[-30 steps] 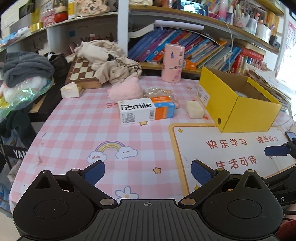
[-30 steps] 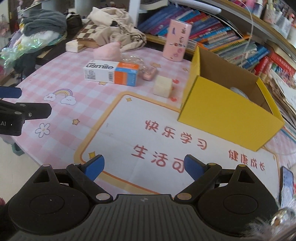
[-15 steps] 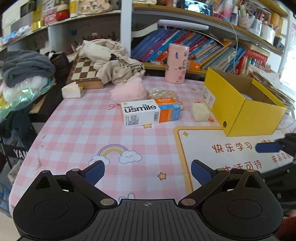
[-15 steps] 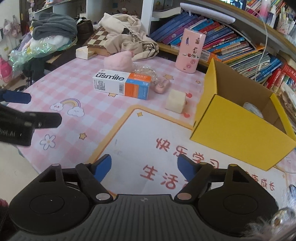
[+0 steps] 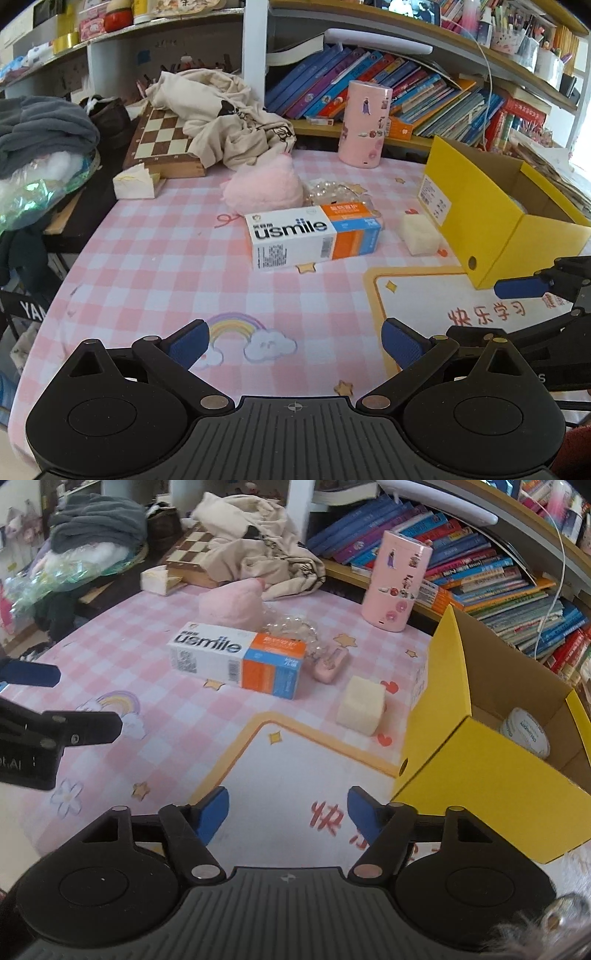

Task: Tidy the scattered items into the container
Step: 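Move the left tool to the usmile toothpaste box while the right tool approaches the cream sponge block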

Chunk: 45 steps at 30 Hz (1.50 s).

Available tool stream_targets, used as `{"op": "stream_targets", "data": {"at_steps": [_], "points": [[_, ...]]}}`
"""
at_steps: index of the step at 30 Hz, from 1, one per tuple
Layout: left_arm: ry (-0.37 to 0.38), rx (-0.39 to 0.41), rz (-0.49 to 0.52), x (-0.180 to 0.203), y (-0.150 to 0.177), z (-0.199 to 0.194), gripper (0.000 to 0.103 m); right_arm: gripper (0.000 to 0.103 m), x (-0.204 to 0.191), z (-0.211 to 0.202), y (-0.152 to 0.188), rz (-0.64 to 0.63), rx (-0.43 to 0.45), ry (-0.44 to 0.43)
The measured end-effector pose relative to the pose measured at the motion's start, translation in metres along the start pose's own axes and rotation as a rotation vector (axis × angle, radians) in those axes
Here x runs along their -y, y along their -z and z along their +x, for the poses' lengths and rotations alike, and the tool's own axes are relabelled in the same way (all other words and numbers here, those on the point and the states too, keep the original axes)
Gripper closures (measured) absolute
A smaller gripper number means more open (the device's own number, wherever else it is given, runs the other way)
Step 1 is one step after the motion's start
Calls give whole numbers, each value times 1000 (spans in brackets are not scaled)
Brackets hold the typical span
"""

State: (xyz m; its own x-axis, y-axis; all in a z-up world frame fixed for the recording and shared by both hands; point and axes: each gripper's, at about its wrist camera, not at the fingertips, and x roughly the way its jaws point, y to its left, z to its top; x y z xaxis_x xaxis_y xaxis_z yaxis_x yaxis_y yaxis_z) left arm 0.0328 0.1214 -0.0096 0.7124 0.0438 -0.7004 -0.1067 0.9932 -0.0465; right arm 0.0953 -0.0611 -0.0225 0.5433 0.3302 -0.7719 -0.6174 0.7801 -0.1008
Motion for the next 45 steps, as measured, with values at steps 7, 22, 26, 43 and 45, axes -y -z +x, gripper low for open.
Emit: {"op": "stream_targets", "data": {"at_steps": [7,22,26,43,45], "points": [[-24,31,34,-11,-22,31,2,46,8,24,-22,93,22,55],[54,-14,241,-20,-58,116,2,38,9,73,-52,160,46,188],[94,-38,259,-24,-63,136,1,33,12,83,-55,180,41,224],[223,-67,278,-22,-66,147,16,35,19,107,-59,202,46,297],[219,-76,287,-21,-63,141,22,35,18,108,-59,209,52,305]]}}
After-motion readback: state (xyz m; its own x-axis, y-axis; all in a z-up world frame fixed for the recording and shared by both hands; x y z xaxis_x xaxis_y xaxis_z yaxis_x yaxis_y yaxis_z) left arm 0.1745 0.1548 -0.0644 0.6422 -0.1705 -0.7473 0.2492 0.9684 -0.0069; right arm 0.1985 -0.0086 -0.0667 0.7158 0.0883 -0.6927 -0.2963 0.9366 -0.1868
